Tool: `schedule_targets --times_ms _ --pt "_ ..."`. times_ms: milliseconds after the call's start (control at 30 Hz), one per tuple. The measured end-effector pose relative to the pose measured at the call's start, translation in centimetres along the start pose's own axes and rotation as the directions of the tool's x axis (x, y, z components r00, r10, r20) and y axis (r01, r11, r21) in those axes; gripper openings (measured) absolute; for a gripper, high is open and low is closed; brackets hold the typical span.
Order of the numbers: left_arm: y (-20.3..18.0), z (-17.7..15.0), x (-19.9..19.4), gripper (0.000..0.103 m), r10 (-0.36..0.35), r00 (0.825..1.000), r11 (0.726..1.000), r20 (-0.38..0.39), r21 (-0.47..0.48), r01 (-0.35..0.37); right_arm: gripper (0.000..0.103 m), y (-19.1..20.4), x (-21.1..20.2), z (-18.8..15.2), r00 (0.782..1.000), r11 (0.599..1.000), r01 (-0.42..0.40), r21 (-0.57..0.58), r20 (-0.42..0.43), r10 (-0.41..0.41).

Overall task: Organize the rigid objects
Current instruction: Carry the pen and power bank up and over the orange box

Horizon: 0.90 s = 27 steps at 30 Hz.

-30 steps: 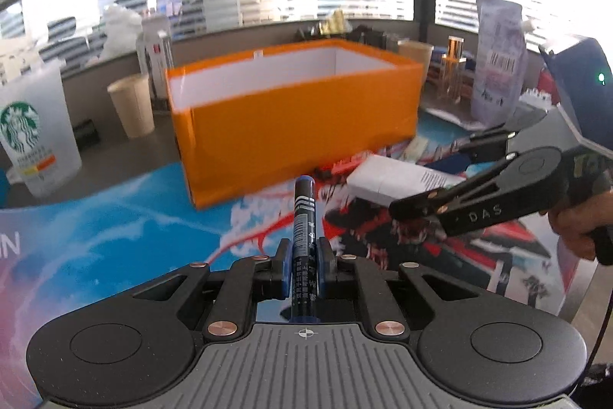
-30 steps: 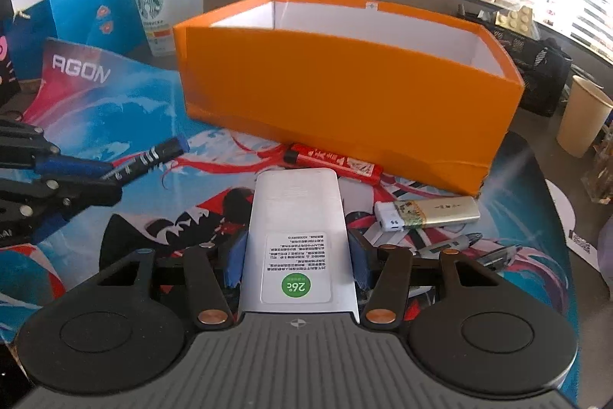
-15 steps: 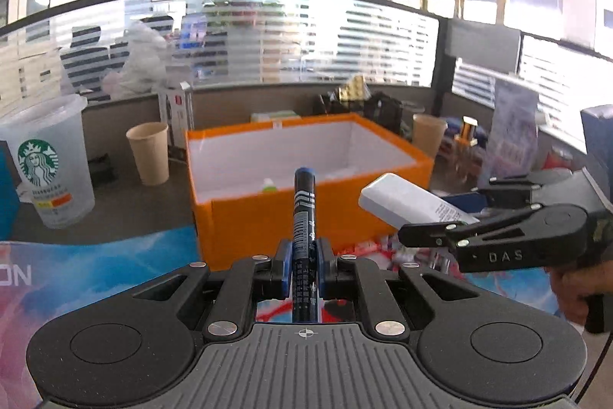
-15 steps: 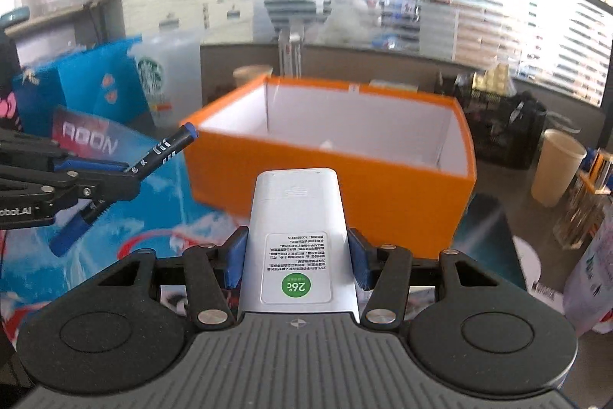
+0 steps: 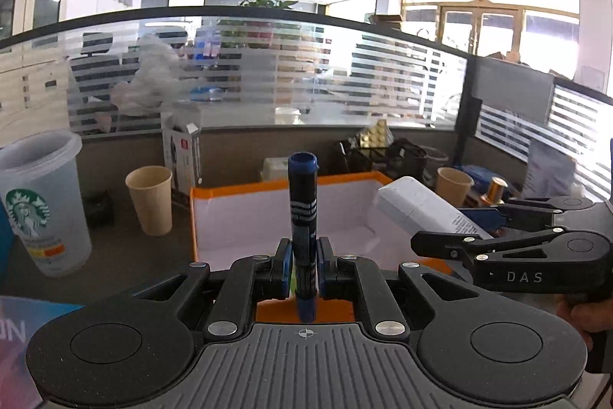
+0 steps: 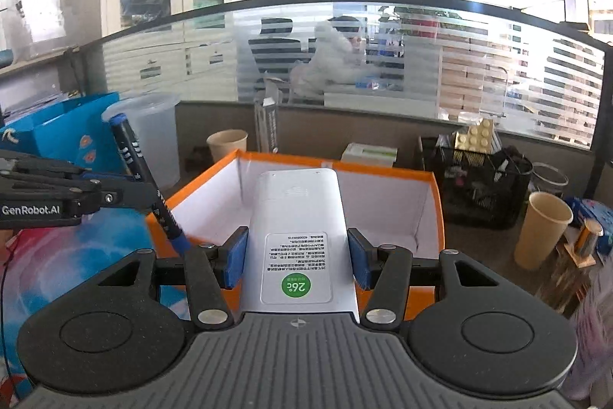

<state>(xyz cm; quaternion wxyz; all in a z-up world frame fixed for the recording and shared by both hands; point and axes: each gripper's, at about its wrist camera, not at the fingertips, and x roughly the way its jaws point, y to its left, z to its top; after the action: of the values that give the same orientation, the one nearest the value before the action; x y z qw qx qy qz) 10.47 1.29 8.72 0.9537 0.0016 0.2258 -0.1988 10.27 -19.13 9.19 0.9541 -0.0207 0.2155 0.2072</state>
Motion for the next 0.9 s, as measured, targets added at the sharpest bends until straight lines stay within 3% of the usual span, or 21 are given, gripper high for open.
schedule_targets --times_ms 400,900 --pt "1.2 2.5 4.1 0.011 -0.002 1.000 1.000 0.007 -0.017 0.002 0.050 -2.3 4.7 3.1 1.000 1.000 0.010 0.009 -0.005 -0.010" --pt "3.6 0.3 8.9 0.011 -0.007 0.996 0.998 -0.091 -0.065 0.001 0.050 -1.1 11.2 1.2 0.993 1.000 -0.017 -0.006 -0.120 0.016"
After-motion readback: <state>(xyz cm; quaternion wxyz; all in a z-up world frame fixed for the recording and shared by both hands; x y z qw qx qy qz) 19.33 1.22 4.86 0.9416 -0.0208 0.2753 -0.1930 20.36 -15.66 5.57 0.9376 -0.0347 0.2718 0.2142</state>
